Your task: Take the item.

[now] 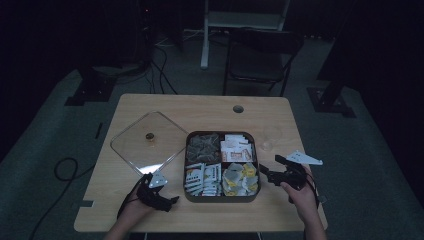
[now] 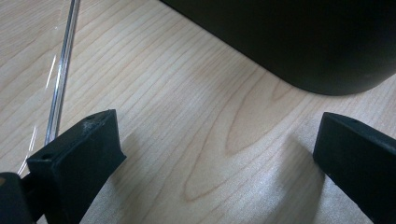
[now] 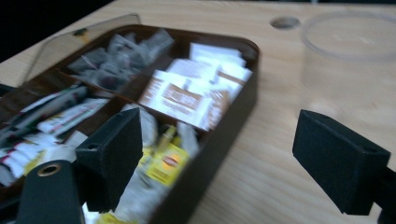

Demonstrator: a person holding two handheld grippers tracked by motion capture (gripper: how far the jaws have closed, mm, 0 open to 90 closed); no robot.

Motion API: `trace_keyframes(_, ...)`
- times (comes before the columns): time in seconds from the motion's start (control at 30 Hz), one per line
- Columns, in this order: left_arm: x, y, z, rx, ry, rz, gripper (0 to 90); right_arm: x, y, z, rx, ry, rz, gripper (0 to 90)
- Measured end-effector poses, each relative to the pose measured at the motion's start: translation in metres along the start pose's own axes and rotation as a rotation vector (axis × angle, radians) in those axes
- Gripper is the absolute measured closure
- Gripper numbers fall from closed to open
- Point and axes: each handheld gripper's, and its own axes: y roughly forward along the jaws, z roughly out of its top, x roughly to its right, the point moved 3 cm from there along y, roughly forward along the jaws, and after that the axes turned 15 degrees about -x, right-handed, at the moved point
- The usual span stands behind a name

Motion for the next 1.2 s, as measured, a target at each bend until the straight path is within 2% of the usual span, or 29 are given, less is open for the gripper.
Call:
trace_keyframes(0.1, 0.0, 0.0, 0.0, 0.0, 0.0, 0.0, 1.6, -0.011, 0.003, 0.006, -0.001, -0.06, 0.031, 16.0)
trace_keyframes(0.17, 0.0, 0.0, 0.0, 0.0, 0.0, 0.0, 1.6, -0.017, 0.005, 0.008, -0.007, -0.093, 0.048, 23.7)
trace_keyframes(0.23, 0.0, 0.0, 0.0, 0.0, 0.0, 0.0, 1.6, -0.024, 0.007, 0.011, -0.007, -0.133, 0.056, 24.1)
trace_keyframes(0.43, 0.0, 0.0, 0.0, 0.0, 0.0, 0.0, 1.6, -0.036, 0.016, 0.017, -0.037, -0.208, 0.088, 25.2)
trace_keyframes(0.57, 0.0, 0.0, 0.0, 0.0, 0.0, 0.0, 1.6, -0.04, 0.022, 0.02, -0.041, -0.242, 0.084, 33.0)
trace_keyframes(0.73, 0.0, 0.0, 0.0, 0.0, 0.0, 0.0, 1.6, -0.042, 0.031, 0.023, -0.05, -0.27, 0.116, 43.4)
trace_keyframes(0.8, 0.0, 0.0, 0.0, 0.0, 0.0, 0.0, 1.6, -0.042, 0.036, 0.023, -0.062, -0.284, 0.11, 47.3)
trace_keyframes(0.9, 0.0, 0.0, 0.0, 0.0, 0.0, 0.0, 1.6, -0.041, 0.044, 0.023, -0.087, -0.313, 0.121, 53.4)
trace_keyframes(1.0, 0.0, 0.0, 0.0, -0.001, 0.0, 0.0, 1.6, -0.04, 0.051, 0.022, -0.125, -0.339, 0.111, 56.3)
trace_keyframes(1.07, 0.0, 0.0, 0.0, 0.0, 0.0, 0.0, 1.6, -0.04, 0.056, 0.021, -0.165, -0.38, 0.087, 57.4)
trace_keyframes(1.2, 0.0, 0.0, 0.0, 0.0, 0.0, 0.0, 1.6, -0.042, 0.064, 0.018, -0.221, -0.405, 0.072, 59.7)
